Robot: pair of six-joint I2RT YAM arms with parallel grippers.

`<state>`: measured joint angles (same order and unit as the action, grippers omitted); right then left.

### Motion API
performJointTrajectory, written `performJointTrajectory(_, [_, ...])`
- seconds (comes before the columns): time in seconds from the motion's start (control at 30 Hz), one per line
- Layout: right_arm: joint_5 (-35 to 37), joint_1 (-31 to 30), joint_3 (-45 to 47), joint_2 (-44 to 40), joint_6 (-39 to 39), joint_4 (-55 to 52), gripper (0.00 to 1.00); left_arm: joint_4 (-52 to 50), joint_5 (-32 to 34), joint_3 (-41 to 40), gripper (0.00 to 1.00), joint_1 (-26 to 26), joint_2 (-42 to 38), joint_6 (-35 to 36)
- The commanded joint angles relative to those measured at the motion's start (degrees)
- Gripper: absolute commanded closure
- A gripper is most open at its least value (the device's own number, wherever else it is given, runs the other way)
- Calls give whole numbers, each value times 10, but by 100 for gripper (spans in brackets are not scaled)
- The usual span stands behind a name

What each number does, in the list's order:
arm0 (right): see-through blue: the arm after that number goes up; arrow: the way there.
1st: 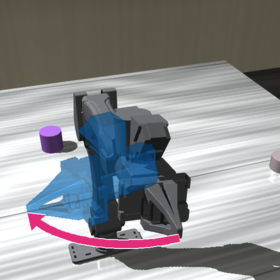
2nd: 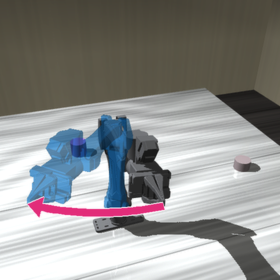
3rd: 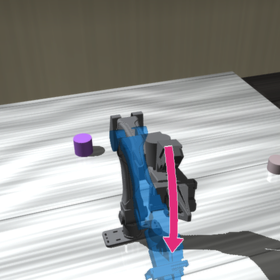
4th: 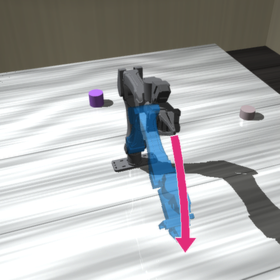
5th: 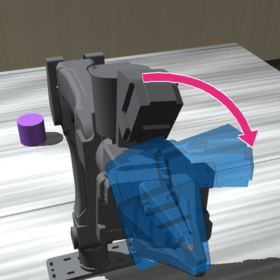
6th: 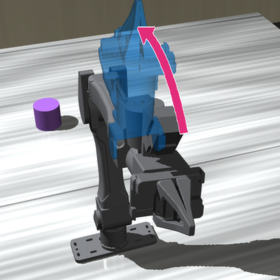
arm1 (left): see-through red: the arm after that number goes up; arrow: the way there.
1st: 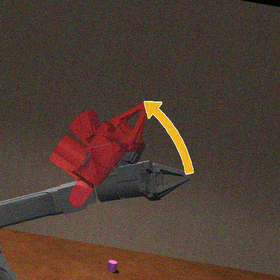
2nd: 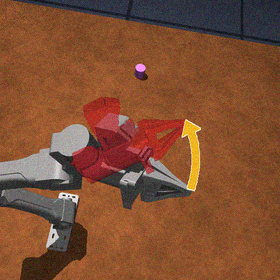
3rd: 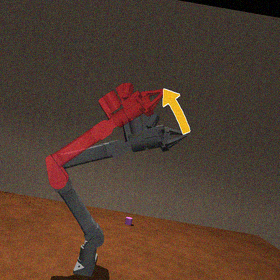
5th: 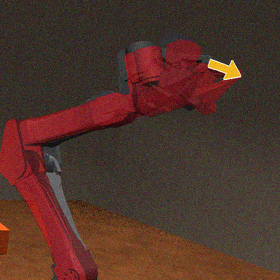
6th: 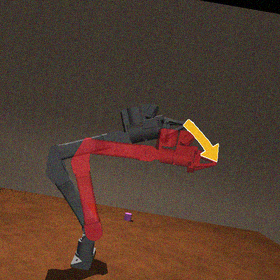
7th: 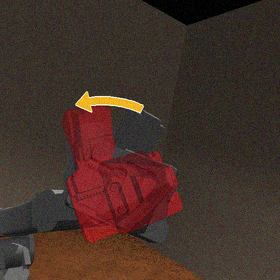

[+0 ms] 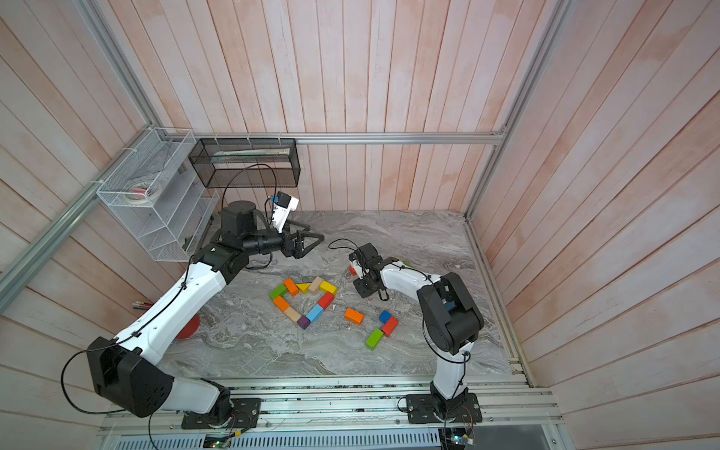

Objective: Assemble a heart with building blocks
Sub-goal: Assemble the building block at the center of the board.

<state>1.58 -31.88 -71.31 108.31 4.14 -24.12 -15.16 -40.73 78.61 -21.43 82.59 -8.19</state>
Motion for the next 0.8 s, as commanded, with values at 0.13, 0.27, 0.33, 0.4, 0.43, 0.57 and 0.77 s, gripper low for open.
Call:
performJointTrajectory(0.13, [-5, 14, -56, 50, 28, -28, 72, 8, -12, -9, 7, 3, -15, 8])
performJointTrajectory(0.27, [-8, 17, -71, 61, 32, -31, 72, 8, -11, -9, 7, 5, -16, 9])
performJointTrajectory(0.33, [-11, 17, -77, 65, 33, -32, 72, 8, -11, -9, 7, 6, -16, 9])
performJointTrajectory(0.4, [-13, 17, -82, 68, 35, -34, 72, 10, -12, -10, 7, 5, -16, 8])
performJointTrajectory(0.43, [-15, 17, -84, 70, 36, -35, 72, 9, -11, -9, 7, 6, -16, 7])
performJointTrajectory(0.57, [-18, 17, -91, 75, 38, -34, 72, 10, -11, -9, 7, 6, -16, 7])
performJointTrajectory(0.77, [-24, 17, -102, 82, 39, -37, 71, 9, -11, -10, 7, 7, -16, 7])
